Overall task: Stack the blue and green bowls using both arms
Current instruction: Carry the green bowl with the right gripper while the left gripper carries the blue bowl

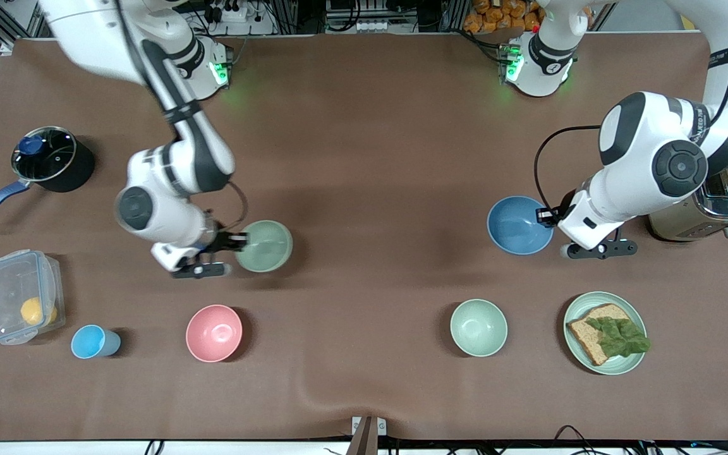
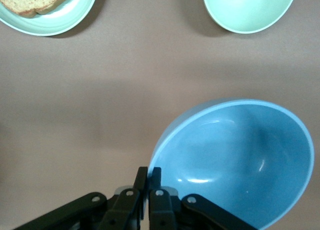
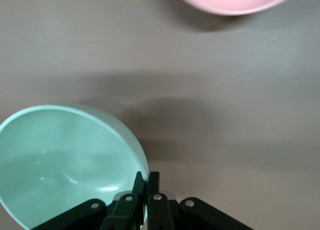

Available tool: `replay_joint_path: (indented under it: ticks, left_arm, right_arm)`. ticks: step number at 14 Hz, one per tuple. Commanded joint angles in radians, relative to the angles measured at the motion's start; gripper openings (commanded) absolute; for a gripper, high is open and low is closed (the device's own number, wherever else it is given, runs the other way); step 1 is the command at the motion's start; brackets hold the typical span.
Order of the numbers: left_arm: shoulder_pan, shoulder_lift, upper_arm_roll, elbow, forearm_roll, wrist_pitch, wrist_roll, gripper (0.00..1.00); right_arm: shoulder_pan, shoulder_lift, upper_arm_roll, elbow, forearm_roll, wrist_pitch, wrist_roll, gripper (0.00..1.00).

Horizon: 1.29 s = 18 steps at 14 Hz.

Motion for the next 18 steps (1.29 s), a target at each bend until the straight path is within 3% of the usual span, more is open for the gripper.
replay_joint_path:
  ticks: [1, 4, 7, 9, 14, 18]
  left_arm:
    - [-0.013, 0.014, -0.004, 0.031, -0.029, -0.024, -0.035, 0.00]
    - [-0.057, 0.050, -0.004, 0.080, -0.069, -0.024, -0.095, 0.00]
    - [-0.124, 0.088, -0.003, 0.104, -0.083, -0.021, -0.187, 0.00]
    - [-0.160, 0.125, -0.003, 0.130, -0.083, -0.012, -0.236, 0.00]
    - [-0.276, 0.238, -0.003, 0.231, -0.081, 0.010, -0.363, 0.00]
    - [-0.385, 0.362, -0.001, 0.342, -0.081, 0.131, -0.498, 0.00]
  right_arm:
    - [0.112, 0.103, -0.009, 0.128, 0.028, -0.002, 0.207, 0.00]
    - [0.203, 0.198, -0.009, 0.220, 0.030, 0.004, 0.379, 0.00]
    - [0.259, 0.220, -0.009, 0.222, 0.030, 0.053, 0.496, 0.00]
    - [0.256, 0.209, -0.009, 0.222, 0.077, 0.043, 0.612, 1.00]
    - [0.148, 0.097, -0.013, 0.220, 0.090, -0.106, 0.657, 1.00]
    - [0.135, 0.144, -0.015, 0.231, 0.088, -0.092, 0.856, 1.00]
